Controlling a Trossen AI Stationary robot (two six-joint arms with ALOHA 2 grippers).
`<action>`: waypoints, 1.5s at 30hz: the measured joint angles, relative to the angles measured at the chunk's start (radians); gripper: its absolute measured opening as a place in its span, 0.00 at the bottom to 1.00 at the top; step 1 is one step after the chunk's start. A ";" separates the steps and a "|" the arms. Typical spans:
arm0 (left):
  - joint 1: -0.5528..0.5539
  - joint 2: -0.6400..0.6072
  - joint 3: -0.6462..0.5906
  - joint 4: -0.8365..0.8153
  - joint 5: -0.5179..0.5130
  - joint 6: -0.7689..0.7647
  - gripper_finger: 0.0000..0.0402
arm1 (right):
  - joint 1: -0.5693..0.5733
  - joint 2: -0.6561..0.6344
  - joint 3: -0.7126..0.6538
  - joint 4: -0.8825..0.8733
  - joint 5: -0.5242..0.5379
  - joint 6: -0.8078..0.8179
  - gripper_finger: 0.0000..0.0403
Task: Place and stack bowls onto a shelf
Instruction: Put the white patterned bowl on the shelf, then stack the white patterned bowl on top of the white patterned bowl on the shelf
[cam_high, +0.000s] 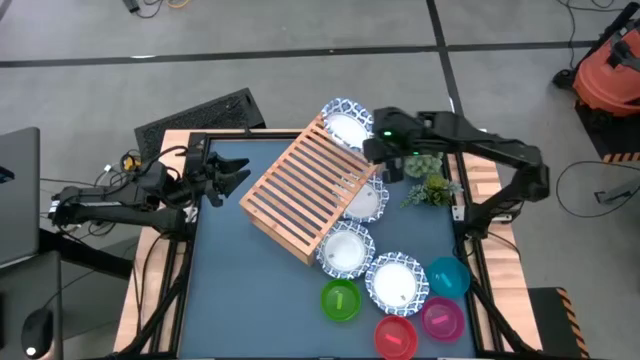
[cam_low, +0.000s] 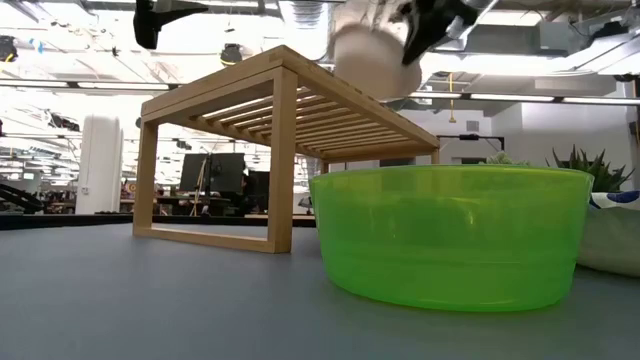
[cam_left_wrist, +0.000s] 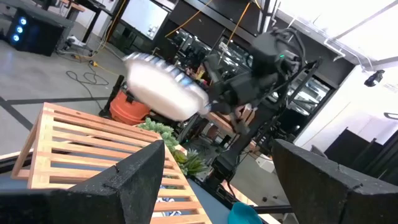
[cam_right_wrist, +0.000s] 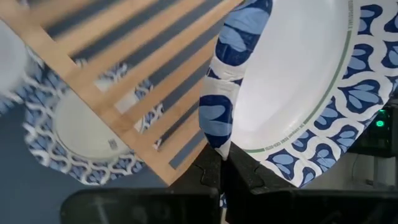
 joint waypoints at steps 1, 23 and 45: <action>0.000 0.000 0.000 -0.001 0.000 0.000 0.70 | -0.002 0.020 0.000 0.000 0.000 -0.019 0.06; 0.000 0.000 0.000 -0.042 -0.029 0.000 0.70 | -0.007 0.200 0.001 0.001 0.093 -0.129 0.14; 0.000 0.000 0.000 -0.043 -0.020 0.000 0.70 | 0.056 0.079 0.147 -0.177 -0.142 0.175 0.57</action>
